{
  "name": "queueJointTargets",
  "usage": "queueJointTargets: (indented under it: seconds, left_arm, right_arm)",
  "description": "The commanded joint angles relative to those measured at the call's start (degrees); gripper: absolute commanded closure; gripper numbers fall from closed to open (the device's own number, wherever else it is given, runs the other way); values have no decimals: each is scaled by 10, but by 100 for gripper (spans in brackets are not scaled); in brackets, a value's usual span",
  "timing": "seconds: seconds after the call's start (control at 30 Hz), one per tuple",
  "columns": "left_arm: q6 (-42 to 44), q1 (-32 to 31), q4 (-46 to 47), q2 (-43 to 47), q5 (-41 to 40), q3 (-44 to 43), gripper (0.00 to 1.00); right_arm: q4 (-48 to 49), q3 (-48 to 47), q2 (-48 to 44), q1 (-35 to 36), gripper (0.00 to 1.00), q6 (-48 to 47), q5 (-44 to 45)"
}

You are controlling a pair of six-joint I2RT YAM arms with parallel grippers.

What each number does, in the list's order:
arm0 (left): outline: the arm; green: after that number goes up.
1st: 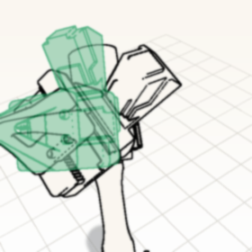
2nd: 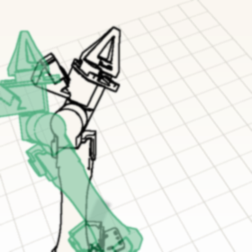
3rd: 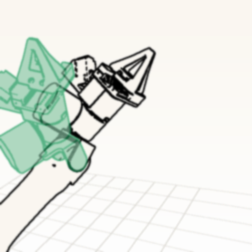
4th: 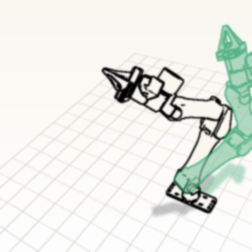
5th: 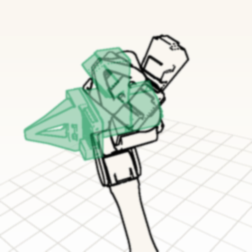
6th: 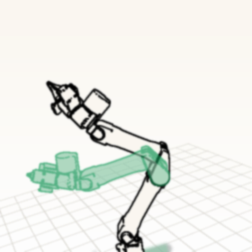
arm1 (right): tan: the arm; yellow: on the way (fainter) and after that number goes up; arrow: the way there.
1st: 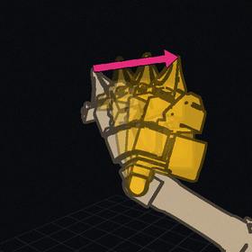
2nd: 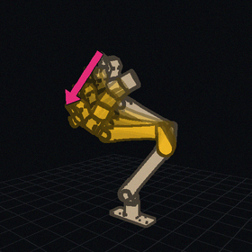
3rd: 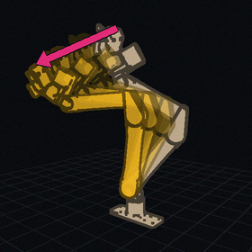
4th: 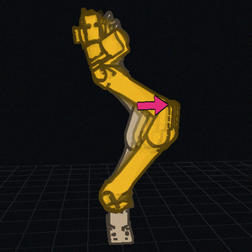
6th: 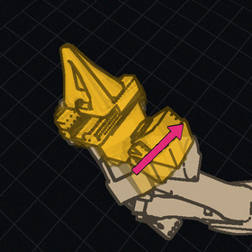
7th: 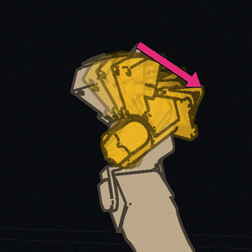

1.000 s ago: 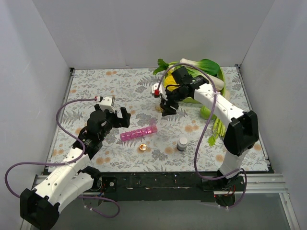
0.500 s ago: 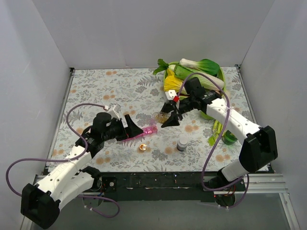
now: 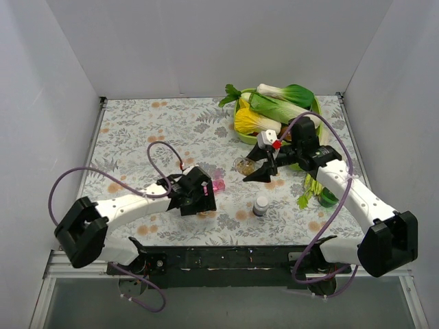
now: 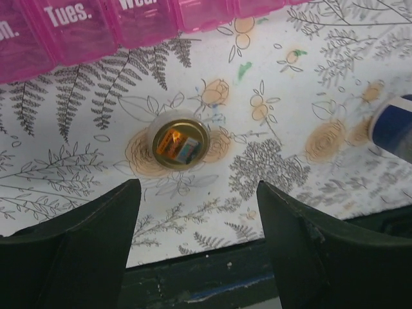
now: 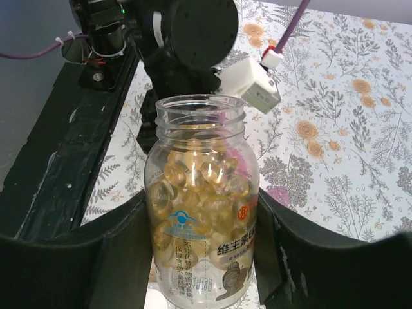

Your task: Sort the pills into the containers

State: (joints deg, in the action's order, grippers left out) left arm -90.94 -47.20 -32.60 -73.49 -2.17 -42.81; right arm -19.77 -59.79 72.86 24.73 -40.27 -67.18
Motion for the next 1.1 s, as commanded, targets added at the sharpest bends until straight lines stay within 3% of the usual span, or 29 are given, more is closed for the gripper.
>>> queueJointTargets:
  seconds: [0.0, 0.1, 0.17, 0.47, 0.73, 0.9, 1.07]
  left_arm:
    - [-27, -37, -70, -77, -134, -71, 28]
    - [-30, -58, -91, -123, -164, -99, 29]
    - [-38, -69, -105, -146, -191, -109, 43]
    - [-29, -75, -97, -187, -199, -123, 43]
    - [-12, -75, -75, -199, -194, -133, 50]
    - [-2, -75, -59, -178, -178, -126, 69]
    - [32, -75, -12, -90, -123, -95, 76]
  right_arm:
    - [54, 16, -30, -6, 95, 27, -21]
    - [58, 22, -35, -9, 95, 28, -21]
    - [59, 27, -37, -9, 95, 27, -23]
    - [63, 35, -39, -13, 95, 30, -23]
    - [61, 37, -39, -13, 95, 30, -21]
    - [52, 39, -39, -13, 95, 20, -12]
    - [40, 42, -44, -13, 95, 7, 4]
